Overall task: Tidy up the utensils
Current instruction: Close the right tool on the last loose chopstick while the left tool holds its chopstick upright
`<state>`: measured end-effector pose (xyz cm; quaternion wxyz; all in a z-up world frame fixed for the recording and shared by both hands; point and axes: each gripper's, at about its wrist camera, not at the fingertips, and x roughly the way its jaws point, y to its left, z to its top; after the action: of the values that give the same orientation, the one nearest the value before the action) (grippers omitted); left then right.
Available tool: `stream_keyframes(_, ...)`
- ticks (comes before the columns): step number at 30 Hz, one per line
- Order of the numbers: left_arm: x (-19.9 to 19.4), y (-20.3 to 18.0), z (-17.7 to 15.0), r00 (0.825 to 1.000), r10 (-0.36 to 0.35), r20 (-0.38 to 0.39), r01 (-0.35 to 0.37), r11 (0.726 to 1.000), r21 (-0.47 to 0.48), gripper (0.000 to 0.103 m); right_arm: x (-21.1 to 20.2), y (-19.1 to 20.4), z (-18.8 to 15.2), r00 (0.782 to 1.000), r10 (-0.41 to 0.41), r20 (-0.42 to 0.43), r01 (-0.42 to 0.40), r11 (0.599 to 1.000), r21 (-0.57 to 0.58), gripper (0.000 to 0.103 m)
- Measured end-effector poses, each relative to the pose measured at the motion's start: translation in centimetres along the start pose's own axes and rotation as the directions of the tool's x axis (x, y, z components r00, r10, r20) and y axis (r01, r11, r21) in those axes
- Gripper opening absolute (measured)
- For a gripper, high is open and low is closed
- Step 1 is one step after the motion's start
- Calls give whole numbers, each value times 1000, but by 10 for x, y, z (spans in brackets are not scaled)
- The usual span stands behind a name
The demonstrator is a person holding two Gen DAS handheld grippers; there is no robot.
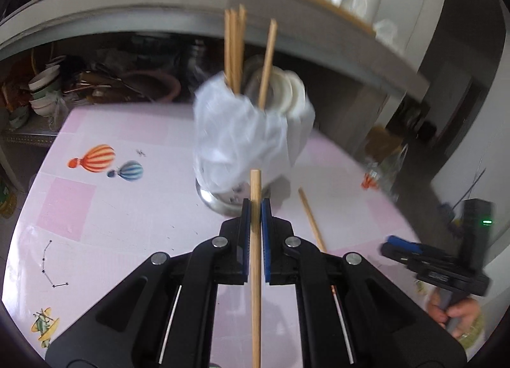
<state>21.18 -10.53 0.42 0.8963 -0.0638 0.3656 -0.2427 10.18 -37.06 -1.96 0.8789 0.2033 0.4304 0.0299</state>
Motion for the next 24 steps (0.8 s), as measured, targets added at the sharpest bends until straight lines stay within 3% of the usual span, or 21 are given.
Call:
stream_keyframes(6,-46,17,9,996,-6,93,10,999,-35,6,37,17,37,999,35,-40,-37,997,-72,44)
stream_keyframes(14,-69,31,9,989,-1,146,10,998,-59,6,112,30,73,985,-109,-131,82,978,-192,31)
stream_keyframes(24,-76,39,7,987,-9,160,20,998,-67,6,148,35,75,958,-208,-198,153,953,-261,20)
